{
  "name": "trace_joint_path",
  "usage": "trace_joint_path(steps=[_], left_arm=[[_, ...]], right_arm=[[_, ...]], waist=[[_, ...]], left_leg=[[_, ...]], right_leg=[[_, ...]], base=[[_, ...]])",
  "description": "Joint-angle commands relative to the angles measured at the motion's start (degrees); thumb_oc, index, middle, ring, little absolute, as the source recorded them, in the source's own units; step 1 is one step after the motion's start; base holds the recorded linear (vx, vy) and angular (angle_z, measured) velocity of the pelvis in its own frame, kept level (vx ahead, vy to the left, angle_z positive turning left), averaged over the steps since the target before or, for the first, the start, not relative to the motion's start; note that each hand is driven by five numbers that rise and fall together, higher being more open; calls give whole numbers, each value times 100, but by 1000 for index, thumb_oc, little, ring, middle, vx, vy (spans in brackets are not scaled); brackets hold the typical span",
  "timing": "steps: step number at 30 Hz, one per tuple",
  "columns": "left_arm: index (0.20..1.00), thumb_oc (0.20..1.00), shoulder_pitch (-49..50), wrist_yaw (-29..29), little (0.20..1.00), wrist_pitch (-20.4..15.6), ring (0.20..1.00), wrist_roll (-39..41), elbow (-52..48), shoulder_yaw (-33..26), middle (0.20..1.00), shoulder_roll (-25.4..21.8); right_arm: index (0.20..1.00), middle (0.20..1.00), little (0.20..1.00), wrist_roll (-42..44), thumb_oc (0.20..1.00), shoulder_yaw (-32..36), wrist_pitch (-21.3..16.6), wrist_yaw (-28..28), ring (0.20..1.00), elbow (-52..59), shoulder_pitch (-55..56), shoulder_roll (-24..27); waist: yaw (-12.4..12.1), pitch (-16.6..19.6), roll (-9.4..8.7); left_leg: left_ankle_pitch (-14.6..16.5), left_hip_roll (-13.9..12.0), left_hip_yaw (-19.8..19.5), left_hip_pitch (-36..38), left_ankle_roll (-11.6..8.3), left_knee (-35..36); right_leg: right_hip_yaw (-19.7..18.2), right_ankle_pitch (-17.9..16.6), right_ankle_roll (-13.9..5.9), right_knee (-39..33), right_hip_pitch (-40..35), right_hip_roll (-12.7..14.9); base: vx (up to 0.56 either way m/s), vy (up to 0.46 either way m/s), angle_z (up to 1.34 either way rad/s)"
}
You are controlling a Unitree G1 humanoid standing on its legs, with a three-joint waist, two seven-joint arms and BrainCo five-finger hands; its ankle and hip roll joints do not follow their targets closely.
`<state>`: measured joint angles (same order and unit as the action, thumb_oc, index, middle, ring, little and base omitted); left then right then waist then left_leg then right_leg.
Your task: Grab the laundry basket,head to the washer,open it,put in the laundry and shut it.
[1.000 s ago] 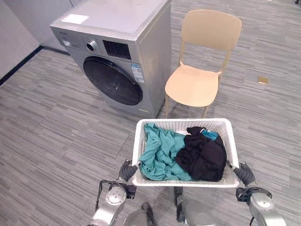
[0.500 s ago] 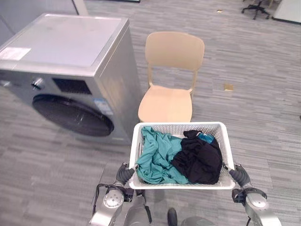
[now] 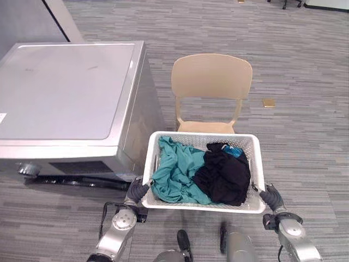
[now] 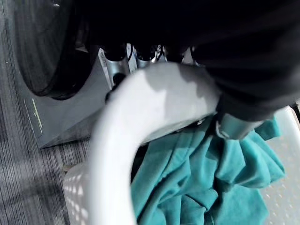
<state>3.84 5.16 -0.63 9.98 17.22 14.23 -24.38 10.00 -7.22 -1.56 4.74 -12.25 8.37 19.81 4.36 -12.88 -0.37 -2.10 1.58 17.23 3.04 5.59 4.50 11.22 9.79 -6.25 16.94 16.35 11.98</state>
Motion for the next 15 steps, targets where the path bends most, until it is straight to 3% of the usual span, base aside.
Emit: trace_joint_path(steps=[1, 7, 15], left_arm=[[200, 200, -75, -5, 200, -637, 200, 202, -283, -166, 200, 342], [200, 200, -348, 213, 200, -611, 200, 41, 198, -82, 200, 458], [200, 200, -1065, 728, 200, -669, 200, -16, 1028, 197, 200, 679]], right_arm=[[200, 200, 200, 170, 200, -30, -457, -327, 200, 269, -140, 99], [200, 200, 200, -104, 200, -338, -410, -153, 200, -73, -423, 93], [200, 200, 200, -281, 200, -808, -495, 335, 200, -565, -1053, -66]], waist=[[25, 240, -100], [-25, 426, -61], [14, 304, 37]], left_leg=[[52, -549, 74, -360, -805, -62], [40, -601, 92, -269, -893, 50], [-23, -650, 90, -502, -947, 50]], right_leg=[[-115, -344, -281, -776, -1326, -220], [29, -433, -254, -1350, -1683, -294], [-14, -517, -253, -1499, -1515, -349]], base=[[70, -53, 43], [92, -79, 1], [-14, -17, -12]])
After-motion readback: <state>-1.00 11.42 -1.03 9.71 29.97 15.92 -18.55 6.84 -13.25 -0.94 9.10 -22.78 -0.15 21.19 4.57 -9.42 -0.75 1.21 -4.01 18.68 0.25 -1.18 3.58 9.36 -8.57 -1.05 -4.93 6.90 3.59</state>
